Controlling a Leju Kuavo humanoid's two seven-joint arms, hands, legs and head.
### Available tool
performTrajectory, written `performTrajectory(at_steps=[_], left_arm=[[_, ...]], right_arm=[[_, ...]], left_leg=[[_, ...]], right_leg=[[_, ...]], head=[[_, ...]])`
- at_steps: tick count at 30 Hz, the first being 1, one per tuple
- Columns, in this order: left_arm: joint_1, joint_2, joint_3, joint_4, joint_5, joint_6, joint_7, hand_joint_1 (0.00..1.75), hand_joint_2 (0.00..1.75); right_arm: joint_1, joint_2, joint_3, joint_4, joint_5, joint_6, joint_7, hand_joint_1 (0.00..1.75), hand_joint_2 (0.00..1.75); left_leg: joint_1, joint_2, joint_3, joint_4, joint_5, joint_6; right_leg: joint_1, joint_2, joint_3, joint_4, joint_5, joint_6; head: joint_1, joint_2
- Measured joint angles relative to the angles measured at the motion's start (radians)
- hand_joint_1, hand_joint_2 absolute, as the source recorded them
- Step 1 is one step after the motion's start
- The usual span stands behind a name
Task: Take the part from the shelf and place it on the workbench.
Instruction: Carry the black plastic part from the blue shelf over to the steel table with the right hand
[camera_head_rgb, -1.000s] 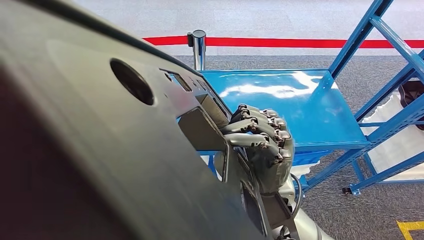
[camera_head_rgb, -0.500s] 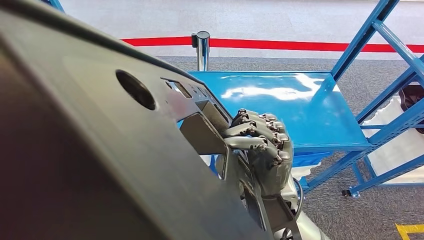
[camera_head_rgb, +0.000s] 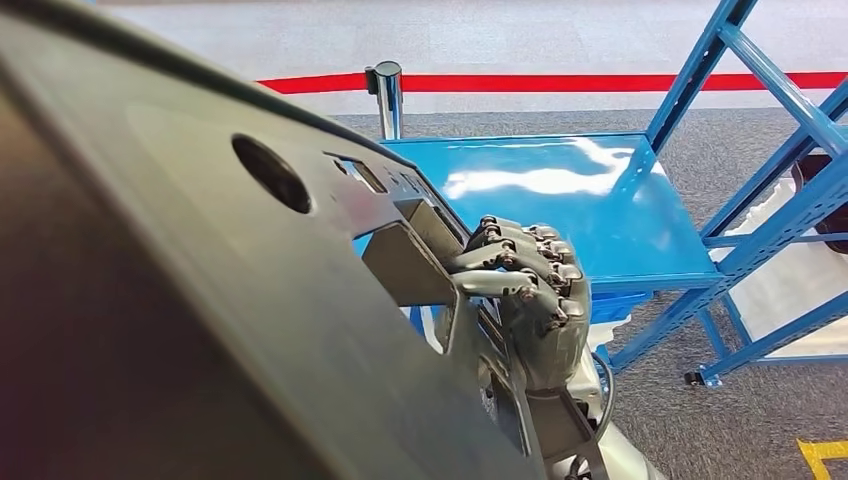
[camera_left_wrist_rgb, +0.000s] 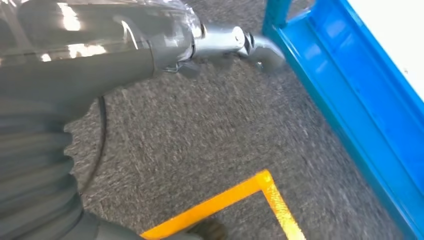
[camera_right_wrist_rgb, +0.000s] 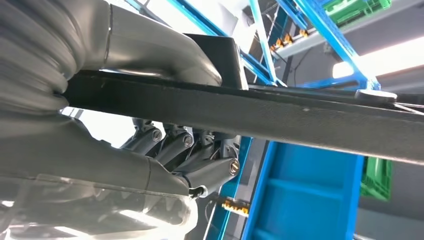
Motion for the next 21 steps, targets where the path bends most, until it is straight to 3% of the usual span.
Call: performTrajectory(at_steps=[2, 3, 4, 5, 8, 10, 13, 15, 17, 18, 19, 20, 21], left_arm=[[0.001, -0.001, 0.000, 0.000, 0.000, 0.000, 0.000, 0.00, 1.75], [0.002, -0.001, 0.000, 0.000, 0.000, 0.000, 0.000, 0.00, 1.75], [0.002, -0.001, 0.000, 0.000, 0.000, 0.000, 0.001, 0.00, 1.75], [0.002, -0.001, 0.000, 0.000, 0.000, 0.000, 0.001, 0.00, 1.75], [0.002, -0.002, 0.000, 0.000, 0.000, 0.000, 0.001, 0.00, 1.75], [0.003, -0.003, 0.000, 0.001, -0.001, -0.001, 0.002, 0.00, 1.75], [0.006, -0.003, 0.000, 0.003, -0.003, -0.002, 0.004, 0.00, 1.75], [0.006, -0.003, 0.000, 0.003, -0.003, -0.002, 0.004, 0.00, 1.75], [0.007, -0.003, 0.000, 0.003, -0.004, -0.002, 0.004, 0.00, 1.75], [0.008, -0.003, 0.000, 0.003, -0.004, -0.002, 0.004, 0.00, 1.75], [0.008, -0.003, 0.000, 0.003, -0.004, -0.002, 0.004, 0.00, 1.75], [0.009, -0.003, 0.000, 0.003, -0.005, -0.002, 0.004, 0.00, 1.75], [0.009, -0.003, 0.000, 0.003, -0.005, -0.002, 0.004, 0.00, 1.75]], right_arm=[[0.001, 0.000, 0.000, 0.000, 0.000, 0.000, 0.000, 1.62, 1.75], [0.001, 0.000, 0.000, 0.000, 0.001, 0.000, 0.000, 1.62, 1.75], [0.001, 0.000, 0.000, 0.000, 0.001, 0.000, 0.001, 1.62, 1.75], [0.002, 0.000, 0.000, 0.000, 0.001, 0.000, 0.001, 1.62, 1.75], [0.002, 0.000, -0.002, 0.000, 0.001, -0.003, 0.002, 1.62, 1.75], [0.002, 0.000, -0.005, -0.001, 0.002, -0.004, 0.003, 1.62, 1.75], [0.003, -0.001, -0.008, -0.001, 0.004, -0.006, 0.005, 1.62, 1.75], [0.003, -0.002, -0.011, -0.002, 0.006, -0.008, 0.006, 1.62, 1.75], [0.004, -0.002, -0.013, -0.002, 0.007, -0.009, 0.006, 1.62, 1.75], [0.006, -0.003, -0.013, -0.002, 0.007, -0.010, 0.007, 1.62, 1.75], [0.007, -0.004, -0.013, -0.002, 0.007, -0.010, 0.007, 1.62, 1.75], [0.007, -0.004, -0.013, -0.002, 0.008, -0.010, 0.007, 1.62, 1.75], [0.008, -0.004, -0.013, -0.003, 0.009, -0.010, 0.007, 1.62, 1.75]], left_leg=[[0.003, 0.000, -0.037, 0.132, -0.077, -0.005], [0.006, 0.000, -0.047, 0.179, -0.096, -0.007], [0.010, 0.000, -0.039, 0.189, -0.096, -0.010], [0.014, 0.001, -0.013, 0.157, -0.077, -0.014], [0.025, 0.002, 0.106, -0.039, -0.012, -0.030], [0.022, -0.001, 0.123, -0.082, -0.011, -0.030], [0.020, -0.001, 0.106, -0.080, -0.001, -0.007], [0.019, 0.001, 0.092, -0.082, 0.011, 0.015], [0.014, 0.004, 0.074, -0.082, 0.023, 0.029], [0.010, 0.004, 0.067, -0.081, 0.028, 0.032], [0.007, 0.005, 0.060, -0.081, 0.033, 0.034], [0.004, 0.005, 0.055, -0.081, 0.038, 0.034], [0.000, 0.005, 0.051, -0.081, 0.041, 0.035]], right_leg=[[0.000, -0.002, -0.010, 0.001, 0.008, -0.005], [-0.001, -0.003, -0.015, 0.001, 0.012, -0.005], [-0.002, -0.004, -0.020, 0.002, 0.016, -0.004], [-0.005, -0.004, -0.024, 0.004, 0.019, -0.001], [-0.011, -0.003, -0.038, 0.017, 0.022, 0.013], [-0.008, -0.002, -0.046, 0.022, 0.029, 0.027], [-0.009, -0.002, -0.053, 0.026, 0.031, 0.044], [-0.009, -0.003, -0.080, 0.087, -0.024, 0.048], [-0.007, -0.002, -0.128, 0.218, -0.102, 0.048], [-0.007, -0.002, -0.145, 0.272, -0.124, 0.047], [-0.006, -0.002, -0.145, 0.294, -0.126, 0.045], [-0.003, -0.002, -0.127, 0.277, -0.111, 0.041], [0.001, -0.002, -0.089, 0.222, -0.083, 0.035]], head=[[-0.001, 0.000], [-0.001, 0.000], [-0.001, 0.000], [-0.001, 0.000], [-0.002, 0.000], [-0.002, 0.000], [0.000, 0.000], [0.006, 0.000], [0.014, 0.000], [0.017, 0.000], [0.018, 0.000], [0.019, 0.000], [0.020, 0.000]])
